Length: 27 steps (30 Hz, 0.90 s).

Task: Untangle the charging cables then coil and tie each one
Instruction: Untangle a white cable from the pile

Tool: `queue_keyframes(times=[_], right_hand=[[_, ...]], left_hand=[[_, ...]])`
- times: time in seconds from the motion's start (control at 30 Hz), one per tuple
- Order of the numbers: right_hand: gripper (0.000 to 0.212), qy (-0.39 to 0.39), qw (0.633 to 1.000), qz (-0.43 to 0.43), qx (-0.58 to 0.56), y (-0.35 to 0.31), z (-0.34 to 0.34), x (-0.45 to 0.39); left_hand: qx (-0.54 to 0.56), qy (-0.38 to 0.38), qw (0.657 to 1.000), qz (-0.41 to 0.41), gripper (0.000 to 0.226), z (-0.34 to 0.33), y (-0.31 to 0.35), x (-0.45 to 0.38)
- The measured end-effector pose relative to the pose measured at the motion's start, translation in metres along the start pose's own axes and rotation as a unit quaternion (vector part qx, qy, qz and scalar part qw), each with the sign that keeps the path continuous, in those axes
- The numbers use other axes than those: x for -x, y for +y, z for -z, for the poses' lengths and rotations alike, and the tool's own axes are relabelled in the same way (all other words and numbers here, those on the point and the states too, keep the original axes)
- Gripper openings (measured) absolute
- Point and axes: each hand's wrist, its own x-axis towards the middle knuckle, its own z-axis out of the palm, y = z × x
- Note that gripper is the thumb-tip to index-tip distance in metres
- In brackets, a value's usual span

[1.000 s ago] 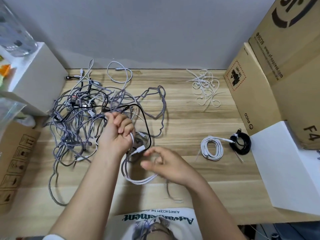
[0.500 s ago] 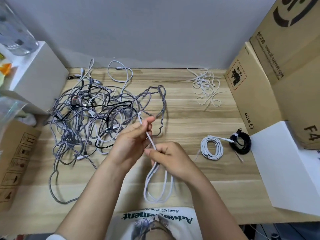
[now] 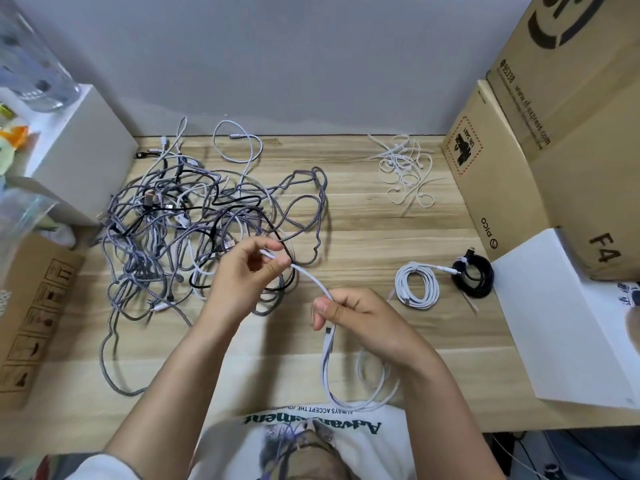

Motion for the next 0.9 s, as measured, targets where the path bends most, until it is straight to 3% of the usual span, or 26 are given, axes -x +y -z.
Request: queue_keyframes(times=[0.1,0.2,0.33,0.47,0.57,0.67,0.77,0.9], right_hand=[[0.026,0.014,0.998,0.031,-0.05,-0.01,0.001,0.002],[0.03,0.05,0.991,0.049,-0.118,-0.016,0.0,0.004],[0.028,0.094,0.966,0.018,-0.24,-0.02,0.001,0.005],[0.028,0.123,0.962,0.004,-0.242,-0.025,0.005,0.006],[0.03,0.12,0.97,-0.01,-0.213,-0.031,0.003,0.005],[0.033,0.121,0.975,-0.028,-0.183,-0.034,-0.003,0.002],[0.039,0.116,0.986,-0.028,-0.117,-0.031,-0.012,-0.002],[0.042,0.069,0.997,-0.025,0.038,-0.024,-0.031,-0.003]], left_hand=[[-0.174,-0.011,0.982,-0.068,0.021,-0.001,-0.009,0.003],[-0.211,-0.05,0.97,-0.115,0.034,-0.006,-0.003,0.011],[-0.037,-0.14,0.987,-0.069,0.023,-0.015,0.01,0.02],[0.137,-0.206,0.969,-0.004,0.009,-0.014,0.025,0.032],[0.261,-0.269,0.924,0.079,0.046,-0.01,0.037,0.035],[0.349,-0.308,0.879,0.109,0.036,-0.007,0.045,0.038],[0.509,-0.409,0.741,0.154,0.026,-0.009,0.057,0.043],[0.563,-0.334,0.731,0.195,0.021,0.004,0.075,0.034]])
